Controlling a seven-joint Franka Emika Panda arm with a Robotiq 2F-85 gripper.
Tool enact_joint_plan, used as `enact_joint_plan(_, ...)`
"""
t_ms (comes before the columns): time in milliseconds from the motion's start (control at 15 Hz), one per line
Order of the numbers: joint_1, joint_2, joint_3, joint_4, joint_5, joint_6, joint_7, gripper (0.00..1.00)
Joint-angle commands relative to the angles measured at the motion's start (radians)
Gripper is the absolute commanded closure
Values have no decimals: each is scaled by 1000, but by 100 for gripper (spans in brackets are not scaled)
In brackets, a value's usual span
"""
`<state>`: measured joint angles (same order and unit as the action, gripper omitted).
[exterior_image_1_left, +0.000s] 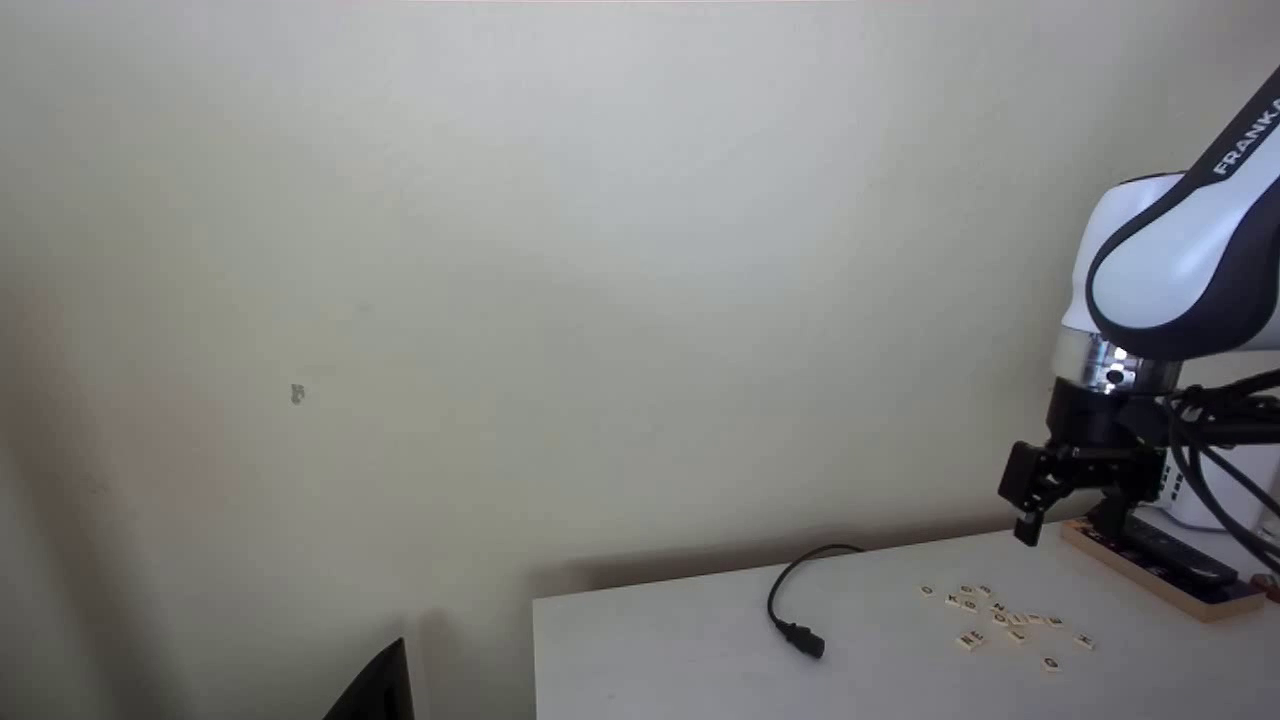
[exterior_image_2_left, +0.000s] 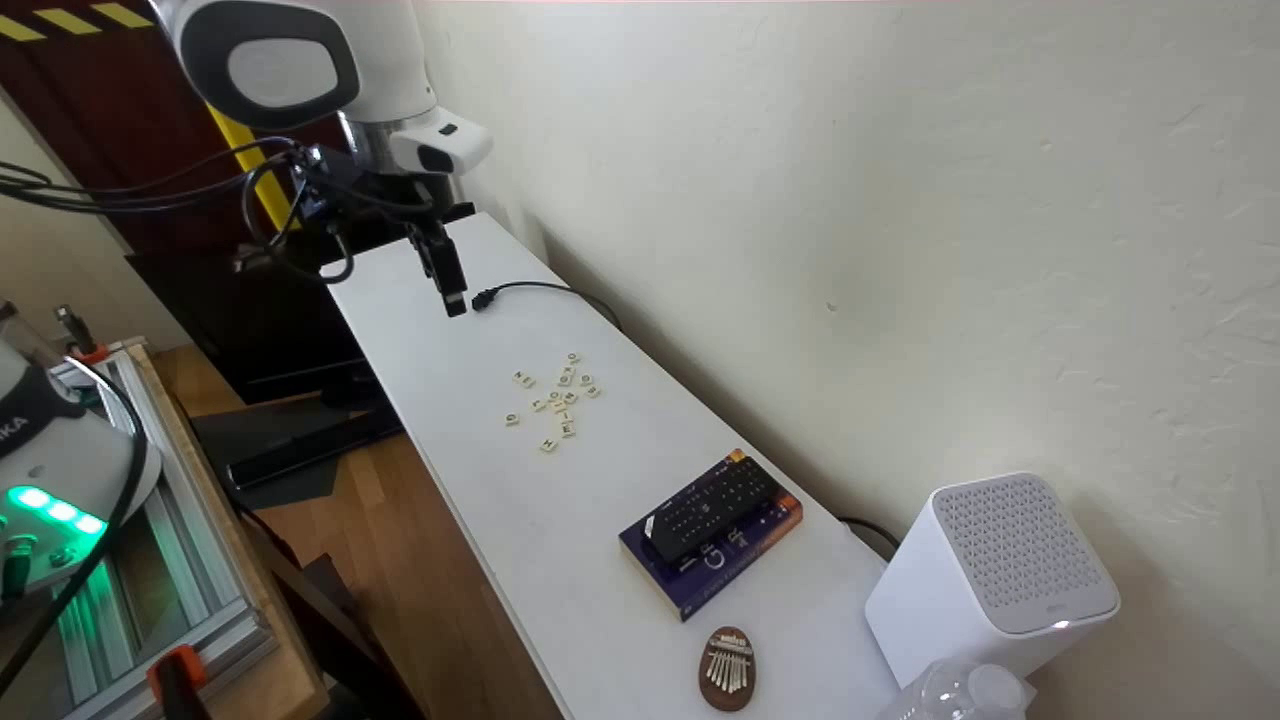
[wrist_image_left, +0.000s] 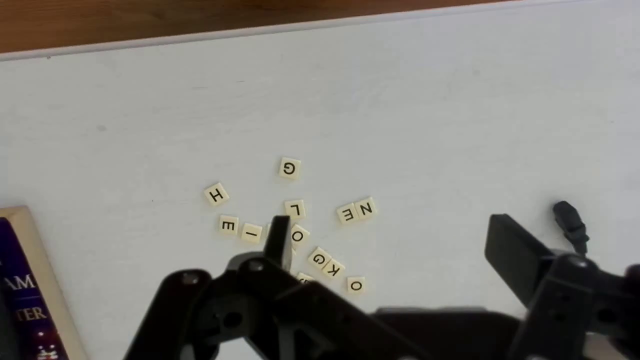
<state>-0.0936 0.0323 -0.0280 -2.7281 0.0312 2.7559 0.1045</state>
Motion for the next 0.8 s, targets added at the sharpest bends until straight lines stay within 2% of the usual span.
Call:
enact_joint_plan(0,28,158,-25,69,-79,63,59,0)
enact_joint_plan(200,58,240,-64,105,-116,99,78,0)
enact_joint_plan(400,58,307,-76,151,-75,99,54,0)
enact_joint_plan(600,39,303,-56,153,-33,81,25,0)
enact_joint_plan(733,54,299,-72,144,-52,88,33,0)
